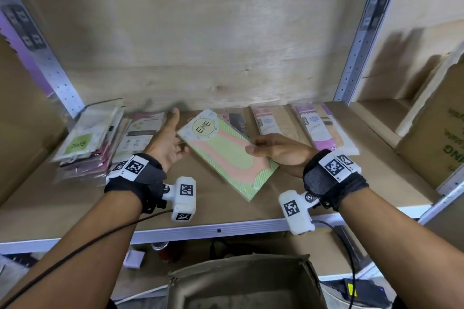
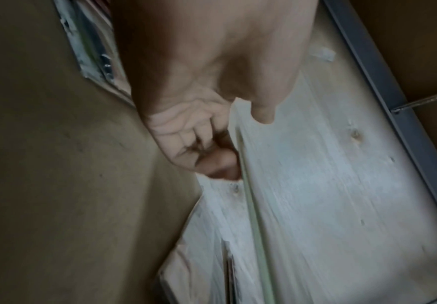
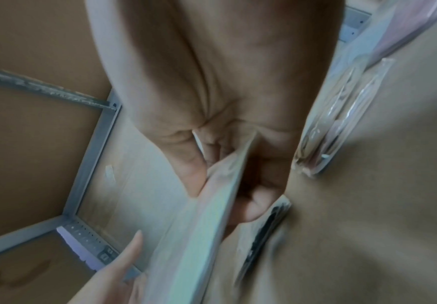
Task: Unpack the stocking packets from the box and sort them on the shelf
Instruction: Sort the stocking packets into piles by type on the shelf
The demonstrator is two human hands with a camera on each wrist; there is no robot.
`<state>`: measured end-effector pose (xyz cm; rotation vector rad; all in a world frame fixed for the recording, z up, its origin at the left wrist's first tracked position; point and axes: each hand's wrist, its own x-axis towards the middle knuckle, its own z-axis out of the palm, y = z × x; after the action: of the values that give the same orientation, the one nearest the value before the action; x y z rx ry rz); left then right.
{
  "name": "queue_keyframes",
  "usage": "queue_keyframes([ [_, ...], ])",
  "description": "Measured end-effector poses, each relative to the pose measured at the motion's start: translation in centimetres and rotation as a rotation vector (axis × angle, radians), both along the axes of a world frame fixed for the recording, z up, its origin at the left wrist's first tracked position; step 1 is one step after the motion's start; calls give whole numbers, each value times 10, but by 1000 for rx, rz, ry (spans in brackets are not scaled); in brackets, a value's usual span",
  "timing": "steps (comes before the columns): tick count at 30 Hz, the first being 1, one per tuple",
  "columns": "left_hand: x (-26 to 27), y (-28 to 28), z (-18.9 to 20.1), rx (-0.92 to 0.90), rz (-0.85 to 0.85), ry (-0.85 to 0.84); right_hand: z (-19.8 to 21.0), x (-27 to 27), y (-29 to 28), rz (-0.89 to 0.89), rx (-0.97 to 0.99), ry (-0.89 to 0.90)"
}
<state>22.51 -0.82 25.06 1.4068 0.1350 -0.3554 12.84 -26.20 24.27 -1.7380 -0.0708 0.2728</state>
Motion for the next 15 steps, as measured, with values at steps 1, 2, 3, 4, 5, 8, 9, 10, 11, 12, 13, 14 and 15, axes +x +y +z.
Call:
queue_keyframes([
  [1, -2, 0, 1, 3, -41, 9, 0, 1, 3, -34, 50, 9],
  [2, -4, 0, 2, 14, -96, 11, 0, 2, 6, -60, 114, 18],
  [3, -8, -1, 2, 26, -158, 11, 1, 4, 9, -84, 166, 25],
  [4, -12, -2, 1, 38, -221, 11, 2, 7, 13, -110, 208, 34],
  [5, -16, -3, 0, 50, -278, 11, 3, 9, 19, -137, 237, 43],
  [8, -20, -4, -5, 73, -332, -2, 8, 19, 39, -227, 296, 53],
  [9, -19, -1, -6, 75, -300, -11, 9, 21, 46, -258, 297, 64],
  [10, -17, 2, -6, 76, -256, -21, 11, 24, 53, -274, 286, 77],
  [11, -14, 6, -8, 75, -201, -30, 13, 28, 60, -286, 254, 94],
  [12, -10, 12, -9, 70, -139, -37, 14, 33, 65, -293, 209, 117],
  [13, -6, 17, -11, 68, -79, -41, 16, 38, 71, -295, 143, 135],
  [14, -2, 22, -13, 68, -35, -43, 18, 43, 75, -293, 70, 152],
  [15, 1, 26, -15, 70, -7, -44, 20, 49, 78, -285, 5, 168],
])
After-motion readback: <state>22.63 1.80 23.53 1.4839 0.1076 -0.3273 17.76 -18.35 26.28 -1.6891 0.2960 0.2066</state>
